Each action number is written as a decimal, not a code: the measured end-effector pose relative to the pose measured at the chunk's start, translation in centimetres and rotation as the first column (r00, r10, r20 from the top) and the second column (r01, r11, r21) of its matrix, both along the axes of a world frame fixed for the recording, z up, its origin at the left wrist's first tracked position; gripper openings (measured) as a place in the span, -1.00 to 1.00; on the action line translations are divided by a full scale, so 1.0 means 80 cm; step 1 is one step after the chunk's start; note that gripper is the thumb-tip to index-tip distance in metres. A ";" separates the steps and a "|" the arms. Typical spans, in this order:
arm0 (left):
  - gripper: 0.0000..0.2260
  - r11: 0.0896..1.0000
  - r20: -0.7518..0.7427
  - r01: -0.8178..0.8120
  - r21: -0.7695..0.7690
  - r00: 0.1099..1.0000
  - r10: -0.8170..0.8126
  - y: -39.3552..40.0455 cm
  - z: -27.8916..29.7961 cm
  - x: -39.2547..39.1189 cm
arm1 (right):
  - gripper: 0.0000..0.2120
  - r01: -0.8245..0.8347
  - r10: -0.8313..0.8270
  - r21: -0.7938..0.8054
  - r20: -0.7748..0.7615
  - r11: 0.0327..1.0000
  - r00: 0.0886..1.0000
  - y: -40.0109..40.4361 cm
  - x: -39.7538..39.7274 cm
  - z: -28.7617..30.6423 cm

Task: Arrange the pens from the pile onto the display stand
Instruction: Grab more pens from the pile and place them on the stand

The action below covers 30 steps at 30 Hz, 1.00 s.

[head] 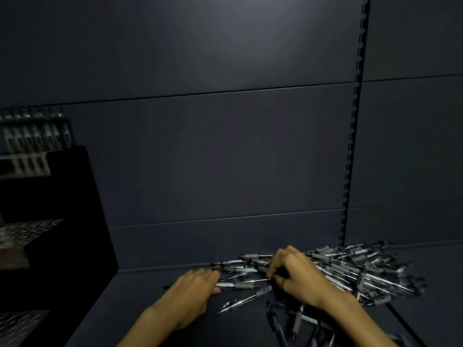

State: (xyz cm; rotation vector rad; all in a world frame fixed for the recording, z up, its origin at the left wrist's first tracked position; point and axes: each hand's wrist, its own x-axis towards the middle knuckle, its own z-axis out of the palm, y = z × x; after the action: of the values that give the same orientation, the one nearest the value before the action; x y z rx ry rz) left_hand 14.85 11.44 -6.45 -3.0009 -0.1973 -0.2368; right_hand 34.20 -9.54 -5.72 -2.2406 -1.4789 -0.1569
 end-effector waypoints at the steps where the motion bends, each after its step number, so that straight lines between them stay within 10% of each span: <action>1: -0.68 0.999 0.023 -0.016 -0.045 1.000 0.017 0.004 0.000 -0.005 | -0.80 0.005 -0.005 -0.001 0.008 1.000 1.000 0.000 0.000 -0.001; 10: -0.64 0.941 0.125 -0.040 -0.335 0.988 0.087 -0.019 0.015 0.010 | -0.79 0.063 -0.064 0.036 0.023 0.997 0.998 -0.002 0.003 0.003; 17: -0.31 0.966 -0.051 -0.005 -0.258 0.999 -0.009 -0.036 0.003 0.030 | -0.90 0.080 -0.081 0.051 0.003 0.995 0.997 -0.010 0.014 0.006; 24: -0.57 0.988 0.058 0.112 -0.103 0.993 -0.106 -0.027 -0.007 0.024 | -0.86 0.075 -0.072 0.045 -0.064 0.996 0.995 -0.007 0.019 0.003; 30: -0.23 0.997 0.060 0.045 -0.062 0.997 -0.041 -0.015 -0.012 0.021 | -0.77 0.134 0.012 0.364 -0.372 0.921 0.928 -0.005 0.002 0.025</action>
State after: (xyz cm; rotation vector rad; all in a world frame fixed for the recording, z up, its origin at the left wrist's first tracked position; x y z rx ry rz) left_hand 16.53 10.25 -7.45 -3.0655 -0.1481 -0.3297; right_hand 34.35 -9.95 -3.73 -1.8723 -1.0689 -0.0361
